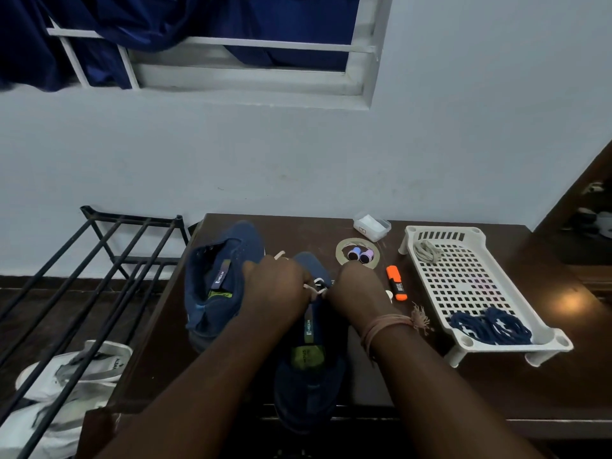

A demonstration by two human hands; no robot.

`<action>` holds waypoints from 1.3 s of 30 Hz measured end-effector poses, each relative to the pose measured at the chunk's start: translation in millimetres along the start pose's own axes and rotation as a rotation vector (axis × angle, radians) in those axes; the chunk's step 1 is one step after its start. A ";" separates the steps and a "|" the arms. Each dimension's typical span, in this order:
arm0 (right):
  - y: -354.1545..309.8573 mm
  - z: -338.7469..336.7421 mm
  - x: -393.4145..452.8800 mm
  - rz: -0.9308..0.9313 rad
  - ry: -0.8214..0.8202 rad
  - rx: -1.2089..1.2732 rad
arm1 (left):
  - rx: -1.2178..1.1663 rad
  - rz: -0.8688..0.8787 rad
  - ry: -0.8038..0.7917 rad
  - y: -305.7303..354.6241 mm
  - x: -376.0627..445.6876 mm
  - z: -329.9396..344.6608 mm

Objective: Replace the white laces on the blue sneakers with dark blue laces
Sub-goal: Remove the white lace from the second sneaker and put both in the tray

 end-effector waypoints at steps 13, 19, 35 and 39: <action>-2.6 -0.8 -1.3 -0.002 -0.029 -0.016 | -1.496 -0.380 0.103 -50.2 4.2 -15.7; -1.0 1.9 -2.3 -0.011 0.009 -0.049 | -0.288 0.068 -0.082 -14.2 -3.7 22.9; 0.1 5.5 2.7 -0.022 -0.020 -0.044 | -1.861 -0.298 0.416 -77.8 0.9 -41.5; -0.6 4.1 -1.0 -0.026 -0.026 -0.061 | -2.108 -0.290 0.566 -96.8 1.5 -49.7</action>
Point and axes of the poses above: each hand's wrist, its own x-axis towards the middle knuckle, its own z-axis out of the palm, y = z × x, the point moved 5 cm from there along x, towards the middle knuckle, and after that the axes turned 14 degrees about x, right-handed, at the moved point
